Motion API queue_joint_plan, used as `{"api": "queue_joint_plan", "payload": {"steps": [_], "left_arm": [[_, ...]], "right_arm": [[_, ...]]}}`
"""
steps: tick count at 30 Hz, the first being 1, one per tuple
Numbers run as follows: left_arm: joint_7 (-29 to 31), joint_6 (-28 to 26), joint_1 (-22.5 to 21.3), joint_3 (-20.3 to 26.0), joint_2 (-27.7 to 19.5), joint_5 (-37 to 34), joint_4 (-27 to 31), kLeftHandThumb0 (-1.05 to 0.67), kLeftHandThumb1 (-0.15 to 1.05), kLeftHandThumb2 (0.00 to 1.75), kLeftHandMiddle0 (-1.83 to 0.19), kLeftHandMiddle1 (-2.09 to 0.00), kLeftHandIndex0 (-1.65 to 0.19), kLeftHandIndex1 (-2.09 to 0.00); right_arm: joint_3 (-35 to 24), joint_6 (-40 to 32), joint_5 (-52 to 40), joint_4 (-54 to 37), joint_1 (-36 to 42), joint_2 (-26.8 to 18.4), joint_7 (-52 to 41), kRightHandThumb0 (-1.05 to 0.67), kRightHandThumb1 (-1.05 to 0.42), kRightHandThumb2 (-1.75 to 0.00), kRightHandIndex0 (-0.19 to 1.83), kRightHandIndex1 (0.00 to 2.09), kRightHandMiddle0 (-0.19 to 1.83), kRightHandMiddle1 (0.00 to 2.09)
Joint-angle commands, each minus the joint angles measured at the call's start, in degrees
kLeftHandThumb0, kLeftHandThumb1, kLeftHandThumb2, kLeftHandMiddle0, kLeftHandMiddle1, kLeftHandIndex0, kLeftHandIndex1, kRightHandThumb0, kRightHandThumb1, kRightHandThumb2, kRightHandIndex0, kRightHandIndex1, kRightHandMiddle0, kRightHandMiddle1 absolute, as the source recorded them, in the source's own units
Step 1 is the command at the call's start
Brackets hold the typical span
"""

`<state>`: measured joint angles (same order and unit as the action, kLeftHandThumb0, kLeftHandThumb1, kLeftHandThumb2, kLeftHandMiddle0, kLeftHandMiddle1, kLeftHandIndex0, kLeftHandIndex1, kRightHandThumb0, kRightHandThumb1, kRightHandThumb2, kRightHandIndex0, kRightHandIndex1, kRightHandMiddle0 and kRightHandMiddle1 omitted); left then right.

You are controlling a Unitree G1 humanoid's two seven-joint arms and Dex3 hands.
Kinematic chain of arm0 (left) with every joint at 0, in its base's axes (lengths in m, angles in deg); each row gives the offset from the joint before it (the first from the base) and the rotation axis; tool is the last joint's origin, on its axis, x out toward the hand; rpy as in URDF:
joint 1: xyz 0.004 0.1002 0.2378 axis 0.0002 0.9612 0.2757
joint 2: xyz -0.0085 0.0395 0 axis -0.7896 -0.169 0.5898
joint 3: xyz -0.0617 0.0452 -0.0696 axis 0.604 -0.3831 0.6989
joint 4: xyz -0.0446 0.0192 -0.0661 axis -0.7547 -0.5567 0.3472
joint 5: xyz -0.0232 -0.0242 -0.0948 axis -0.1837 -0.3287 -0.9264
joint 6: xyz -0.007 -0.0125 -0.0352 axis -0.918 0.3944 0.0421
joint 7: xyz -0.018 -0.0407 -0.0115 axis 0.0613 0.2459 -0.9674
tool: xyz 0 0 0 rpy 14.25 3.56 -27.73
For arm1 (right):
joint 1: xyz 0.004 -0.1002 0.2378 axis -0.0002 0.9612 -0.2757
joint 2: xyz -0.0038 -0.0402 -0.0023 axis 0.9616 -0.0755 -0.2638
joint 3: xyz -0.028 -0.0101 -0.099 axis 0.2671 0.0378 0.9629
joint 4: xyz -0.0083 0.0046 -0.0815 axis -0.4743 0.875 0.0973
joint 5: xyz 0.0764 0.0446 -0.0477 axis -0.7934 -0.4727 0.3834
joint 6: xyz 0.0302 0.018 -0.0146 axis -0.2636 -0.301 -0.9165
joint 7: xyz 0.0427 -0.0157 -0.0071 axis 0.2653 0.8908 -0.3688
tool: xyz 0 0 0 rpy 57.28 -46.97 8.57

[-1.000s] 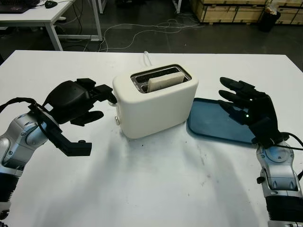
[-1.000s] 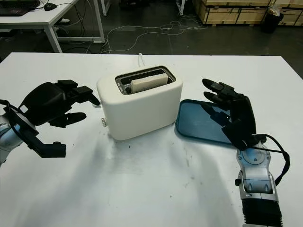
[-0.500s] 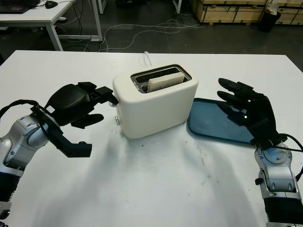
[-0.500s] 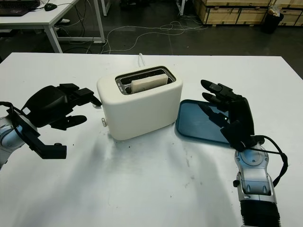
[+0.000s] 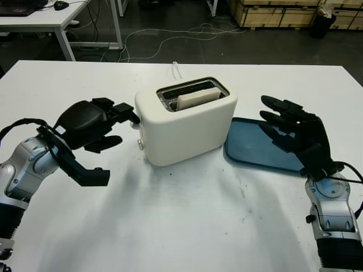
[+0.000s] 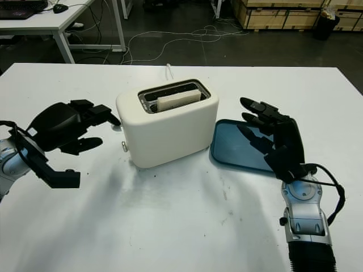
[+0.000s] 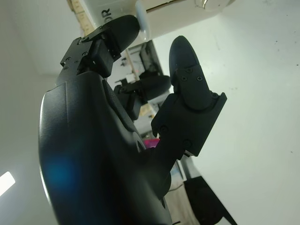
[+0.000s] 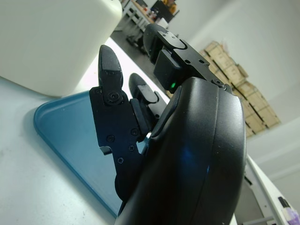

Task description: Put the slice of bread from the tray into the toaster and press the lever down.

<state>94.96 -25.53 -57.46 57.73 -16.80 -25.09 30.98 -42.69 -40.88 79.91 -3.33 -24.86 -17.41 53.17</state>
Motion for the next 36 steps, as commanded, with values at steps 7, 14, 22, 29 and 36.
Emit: {"api": "queue_joint_plan", "payload": {"steps": [7,14,22,29,36], "left_arm": [[0.84,-0.63,0.19,-0.78,-0.33,0.19,-0.38,-0.30,0.59,0.85,-0.37,-1.38,-0.25,-1.06],[1.58,-0.62,0.73,-1.71,-0.45,0.42,-0.15,-0.30,0.61,0.81,-0.49,-1.40,-0.24,-1.05],[1.56,-0.75,1.43,-2.52,0.28,0.14,-0.51,-0.31,0.63,0.80,-0.53,-1.41,-0.23,-1.05],[-0.10,-2.79,4.21,-4.79,4.12,0.91,-1.67,-0.29,0.60,0.82,-0.46,-1.37,-0.24,-1.06],[-2.79,-7.75,7.61,-8.15,7.49,2.38,-5.27,-0.27,0.62,0.81,-0.35,-1.35,-0.21,-1.05]], "right_arm": [[-0.28,0.43,-0.42,-0.54,0.18,-0.45,-0.21,-0.26,-0.92,-0.20,0.76,0.00,0.67,0.00],[-0.44,0.88,-0.26,-0.40,0.30,-0.78,-0.22,-0.28,-0.92,-0.20,0.77,0.01,0.67,0.00],[-0.54,1.64,-0.25,-0.43,0.35,-0.91,0.00,-0.28,-0.92,-0.20,0.77,0.01,0.68,0.00],[-0.94,2.50,-1.25,-0.07,0.34,-0.72,-0.33,-0.29,-0.92,-0.20,0.78,0.01,0.68,0.00],[-1.19,2.40,-0.99,-0.45,0.71,-1.31,-0.42,-0.31,-0.92,-0.18,0.78,0.00,0.68,0.00]]}}
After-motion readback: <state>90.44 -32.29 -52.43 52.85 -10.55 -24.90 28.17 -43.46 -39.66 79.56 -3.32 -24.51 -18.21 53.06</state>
